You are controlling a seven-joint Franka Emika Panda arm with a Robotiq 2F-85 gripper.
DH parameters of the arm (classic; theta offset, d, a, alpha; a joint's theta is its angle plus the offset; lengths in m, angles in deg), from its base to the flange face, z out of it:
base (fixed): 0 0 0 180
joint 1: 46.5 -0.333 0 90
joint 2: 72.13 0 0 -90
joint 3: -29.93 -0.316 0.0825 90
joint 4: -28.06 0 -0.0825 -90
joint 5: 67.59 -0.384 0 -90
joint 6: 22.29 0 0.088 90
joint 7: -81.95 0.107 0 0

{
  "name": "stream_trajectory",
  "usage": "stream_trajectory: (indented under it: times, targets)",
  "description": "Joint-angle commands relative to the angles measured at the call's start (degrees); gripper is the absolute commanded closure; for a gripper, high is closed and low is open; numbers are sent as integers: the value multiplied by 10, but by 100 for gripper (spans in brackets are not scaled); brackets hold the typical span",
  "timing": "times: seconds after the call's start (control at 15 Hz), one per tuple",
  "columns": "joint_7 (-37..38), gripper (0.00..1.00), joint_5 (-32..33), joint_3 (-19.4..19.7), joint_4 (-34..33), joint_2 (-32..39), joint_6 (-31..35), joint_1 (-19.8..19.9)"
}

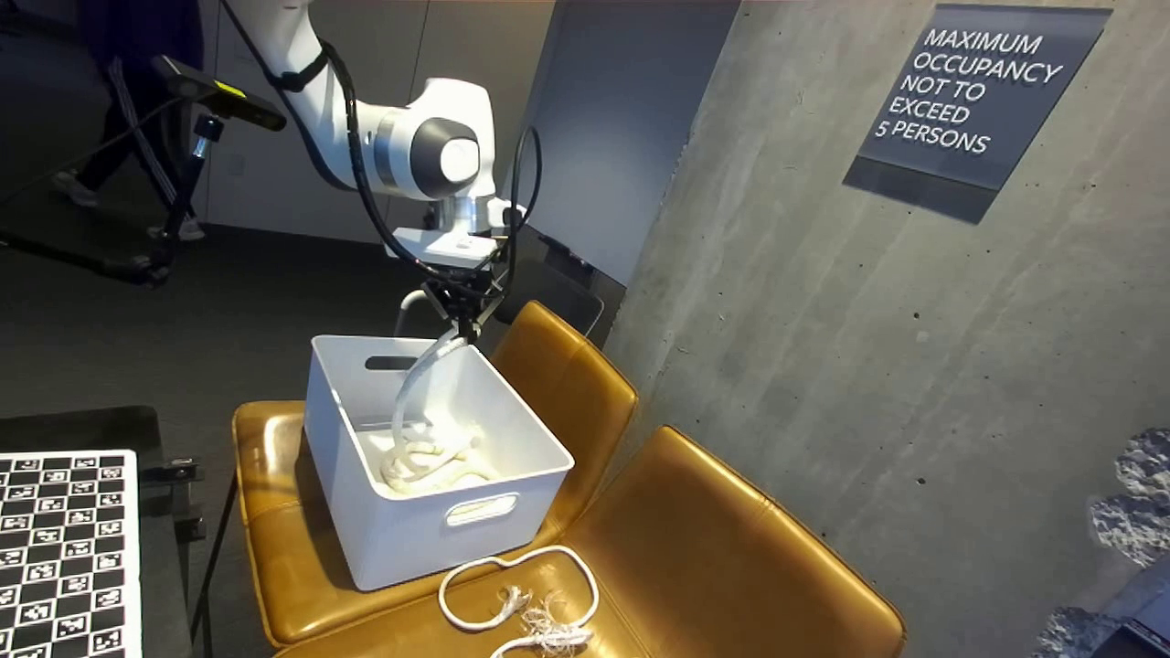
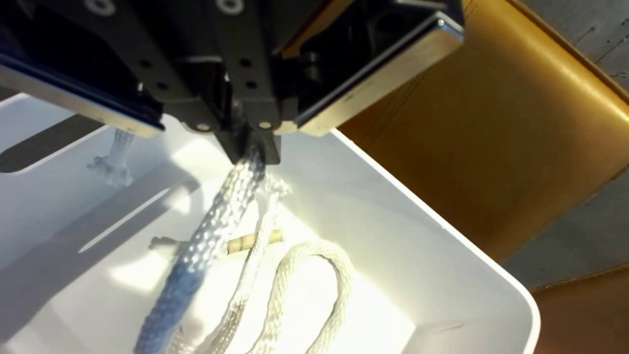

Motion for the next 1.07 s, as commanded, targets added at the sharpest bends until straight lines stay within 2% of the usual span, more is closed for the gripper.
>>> stream_trajectory:
  times: [0.0, 0.27, 0.6, 1.0]
  targets:
    - [12, 64, 16, 2, 22, -12, 11, 6]
    - [-3, 36, 12, 8, 51, -27, 24, 29]
    - [-50, 0, -14, 17, 87, -41, 58, 100]
    - [-119, 0, -47, 28, 118, -30, 108, 193]
